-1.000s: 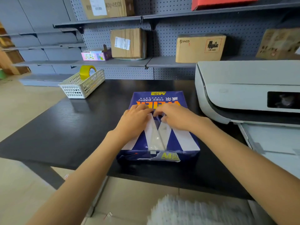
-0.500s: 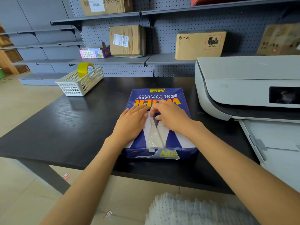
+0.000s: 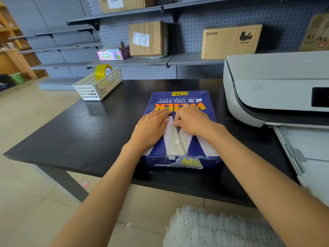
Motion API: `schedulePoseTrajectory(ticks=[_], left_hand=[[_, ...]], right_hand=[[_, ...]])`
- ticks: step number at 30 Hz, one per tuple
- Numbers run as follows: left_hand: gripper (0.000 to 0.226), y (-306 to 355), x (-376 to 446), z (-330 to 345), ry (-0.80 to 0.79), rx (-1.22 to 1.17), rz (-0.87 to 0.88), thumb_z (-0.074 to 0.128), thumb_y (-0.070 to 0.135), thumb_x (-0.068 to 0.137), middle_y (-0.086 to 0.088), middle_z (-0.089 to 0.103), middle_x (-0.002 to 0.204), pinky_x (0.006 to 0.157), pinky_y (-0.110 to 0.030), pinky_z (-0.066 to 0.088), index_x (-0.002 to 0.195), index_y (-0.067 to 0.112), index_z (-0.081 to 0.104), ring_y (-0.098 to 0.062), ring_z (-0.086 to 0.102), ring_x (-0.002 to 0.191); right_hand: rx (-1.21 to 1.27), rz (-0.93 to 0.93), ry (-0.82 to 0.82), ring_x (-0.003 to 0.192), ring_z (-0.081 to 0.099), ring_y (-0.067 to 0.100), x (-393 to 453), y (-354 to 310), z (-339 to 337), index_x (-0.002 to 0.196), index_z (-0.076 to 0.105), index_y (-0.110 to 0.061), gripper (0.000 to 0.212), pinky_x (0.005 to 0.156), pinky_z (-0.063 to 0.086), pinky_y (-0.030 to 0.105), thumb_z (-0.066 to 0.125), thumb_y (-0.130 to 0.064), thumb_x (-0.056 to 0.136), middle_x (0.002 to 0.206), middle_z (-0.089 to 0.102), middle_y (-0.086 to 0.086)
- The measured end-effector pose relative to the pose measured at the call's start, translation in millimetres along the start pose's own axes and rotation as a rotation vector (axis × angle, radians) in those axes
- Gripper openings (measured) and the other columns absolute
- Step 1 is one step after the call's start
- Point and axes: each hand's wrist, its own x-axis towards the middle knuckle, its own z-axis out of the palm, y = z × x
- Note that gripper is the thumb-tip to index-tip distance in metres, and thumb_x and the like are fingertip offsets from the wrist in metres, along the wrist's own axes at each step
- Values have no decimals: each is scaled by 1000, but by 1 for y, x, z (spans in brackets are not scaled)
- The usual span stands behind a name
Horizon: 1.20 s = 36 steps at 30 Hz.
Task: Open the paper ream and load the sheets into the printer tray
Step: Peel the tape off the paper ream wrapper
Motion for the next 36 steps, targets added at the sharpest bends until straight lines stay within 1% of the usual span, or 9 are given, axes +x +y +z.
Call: schedulePoseTrajectory(ticks=[2,5,13,17,19,23,26,31,36], left_hand=[[43,0,0,0,1,-2,0,34,31,105,3,43,153,117,-35,29,146,22,44,-15,36,142],[43,0,0,-1,3,6,3,34,30,105,3,44,153,116,-33,28,146,22,44,-15,37,142],[43,-3,1,1,8,-10,10,33,29,105,4,45,151,114,-35,31,146,23,45,-15,39,140],[43,-5,2,2,3,-20,10,33,30,104,6,46,151,114,-36,32,145,25,45,-14,39,140],[43,-6,3,2,1,-18,12,33,30,104,6,47,150,114,-37,33,145,25,46,-15,40,139],[43,-7,4,3,-6,-16,10,32,31,104,6,47,150,113,-39,35,144,26,46,-16,41,138],[43,-7,3,3,0,-12,10,33,30,104,6,47,150,113,-37,34,144,26,46,-15,41,138],[43,-6,3,2,-6,-17,1,32,31,104,7,46,151,113,-37,32,145,27,45,-15,40,139],[42,-5,2,1,-9,-24,0,32,30,104,6,46,151,113,-37,33,145,26,45,-15,40,139]], right_hand=[[29,-17,2,115,48,27,-1,3,0,99,70,-12,18,89,47,43,61,-27,94,122,54,8],[75,-43,74,108,52,26,-8,6,4,87,69,-15,12,81,49,40,63,-25,92,114,57,6],[9,-72,277,114,49,25,-28,2,24,115,57,-9,23,86,51,41,53,-24,99,123,52,8],[-90,-106,310,113,50,26,-33,1,29,121,50,-8,27,77,45,34,50,-24,100,127,51,9],[-113,-116,313,110,51,26,-35,0,31,121,48,-8,26,74,44,33,53,-21,99,127,51,9],[-69,-122,295,110,51,27,-40,-1,31,118,48,-7,23,78,45,34,51,-20,100,126,51,11],[-10,-126,261,111,52,26,-44,-2,28,117,49,-5,23,81,44,31,50,-20,100,126,52,12],[51,-113,230,109,52,23,-50,-2,25,116,48,-5,21,74,34,24,48,-19,100,126,51,11],[69,-114,188,110,52,23,-61,-3,22,117,46,-6,20,76,38,26,51,-10,98,126,49,11]])
